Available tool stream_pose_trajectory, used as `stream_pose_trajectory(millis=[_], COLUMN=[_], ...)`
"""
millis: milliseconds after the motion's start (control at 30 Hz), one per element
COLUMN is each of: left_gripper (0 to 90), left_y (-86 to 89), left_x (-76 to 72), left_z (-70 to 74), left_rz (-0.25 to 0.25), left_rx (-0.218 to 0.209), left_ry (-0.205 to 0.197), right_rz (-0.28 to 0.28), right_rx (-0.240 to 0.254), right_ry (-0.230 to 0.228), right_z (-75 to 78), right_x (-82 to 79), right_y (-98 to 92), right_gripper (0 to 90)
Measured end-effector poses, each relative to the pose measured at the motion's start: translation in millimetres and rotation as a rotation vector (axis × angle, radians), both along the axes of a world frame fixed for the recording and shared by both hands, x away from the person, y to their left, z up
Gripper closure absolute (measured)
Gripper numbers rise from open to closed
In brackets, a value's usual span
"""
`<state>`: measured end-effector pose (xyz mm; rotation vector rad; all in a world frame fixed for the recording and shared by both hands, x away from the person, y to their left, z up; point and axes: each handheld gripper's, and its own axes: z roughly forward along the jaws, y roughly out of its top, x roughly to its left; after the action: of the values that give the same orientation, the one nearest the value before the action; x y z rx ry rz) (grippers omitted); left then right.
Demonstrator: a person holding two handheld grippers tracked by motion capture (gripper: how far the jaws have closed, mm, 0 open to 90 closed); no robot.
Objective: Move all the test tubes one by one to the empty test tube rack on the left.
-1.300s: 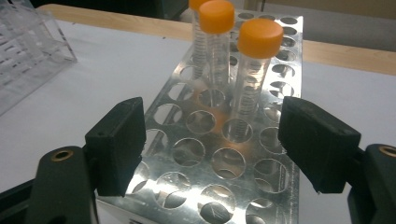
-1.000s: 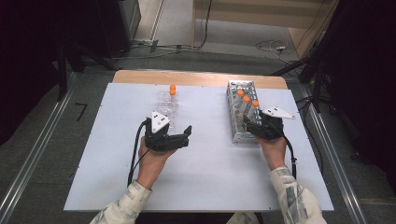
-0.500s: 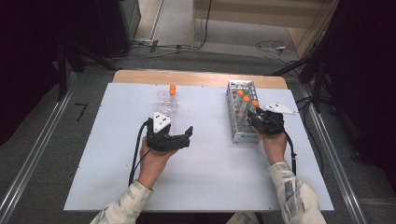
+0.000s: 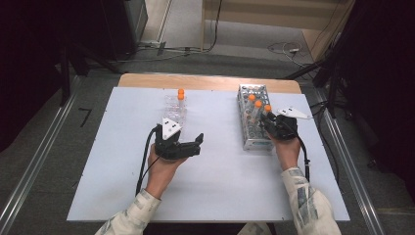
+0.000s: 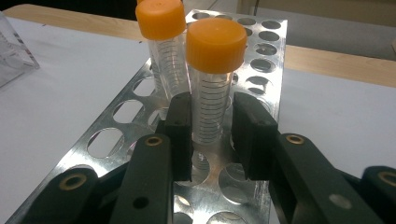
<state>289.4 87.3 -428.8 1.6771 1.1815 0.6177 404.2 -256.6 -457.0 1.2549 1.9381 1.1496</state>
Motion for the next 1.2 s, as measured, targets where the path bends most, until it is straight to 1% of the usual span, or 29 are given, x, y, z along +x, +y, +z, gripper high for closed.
stream_pose_trajectory(millis=[133,267,400,500,633,667,700,767,833,967,1100,1200], left_gripper=[9.0,8.9,8.9,8.9,9.0,9.0,9.0,9.0,8.9,9.0,9.0,9.0], left_y=[-0.4,0.1,0.2,0.3,0.5,0.6,0.5,0.7,1.1,1.1,1.0,1.0], left_x=[0.4,0.4,0.3,0.6,0.5,0.5,0.5,0.4,0.6,0.5,0.6,0.7], left_z=[-0.6,-0.5,-0.5,-0.4,-0.3,-0.4,-0.5,-0.6,-0.8,-0.9,-1.1,-1.4], left_rz=[-0.001,0.000,-0.004,-0.010,-0.011,-0.011,-0.010,-0.010,-0.009,-0.007,-0.007,-0.007], left_rx=[0.001,-0.001,-0.005,-0.019,-0.017,-0.017,-0.017,-0.015,-0.016,-0.016,-0.013,-0.010], left_ry=[0.003,0.002,0.005,0.015,0.014,0.014,0.014,0.013,0.015,0.014,0.014,0.015], right_rz=[0.012,0.016,0.011,0.009,0.007,0.011,0.014,0.016,0.016,0.013,0.018,0.030], right_rx=[0.004,-0.003,0.009,0.025,0.042,0.040,0.042,0.052,0.050,0.068,0.070,0.073], right_ry=[-0.003,-0.007,-0.017,-0.033,-0.057,-0.052,-0.058,-0.075,-0.090,-0.117,-0.145,-0.152], right_z=[-0.3,-0.1,2.5,6.7,12.9,15.1,17.7,23.6,28.9,37.6,47.0,53.6], right_x=[-0.3,-0.7,-2.0,-3.8,-7.0,-7.2,-7.7,-9.9,-12.2,-16.7,-22.1,-25.7], right_y=[1.0,2.4,0.9,-1.3,-3.2,-3.2,-3.1,-3.5,-3.6,-5.5,-6.2,-6.3], right_gripper=[71.2,71.6,71.7,71.8,71.9,71.9,71.9,72.1,72.1,72.2,72.2,72.2])
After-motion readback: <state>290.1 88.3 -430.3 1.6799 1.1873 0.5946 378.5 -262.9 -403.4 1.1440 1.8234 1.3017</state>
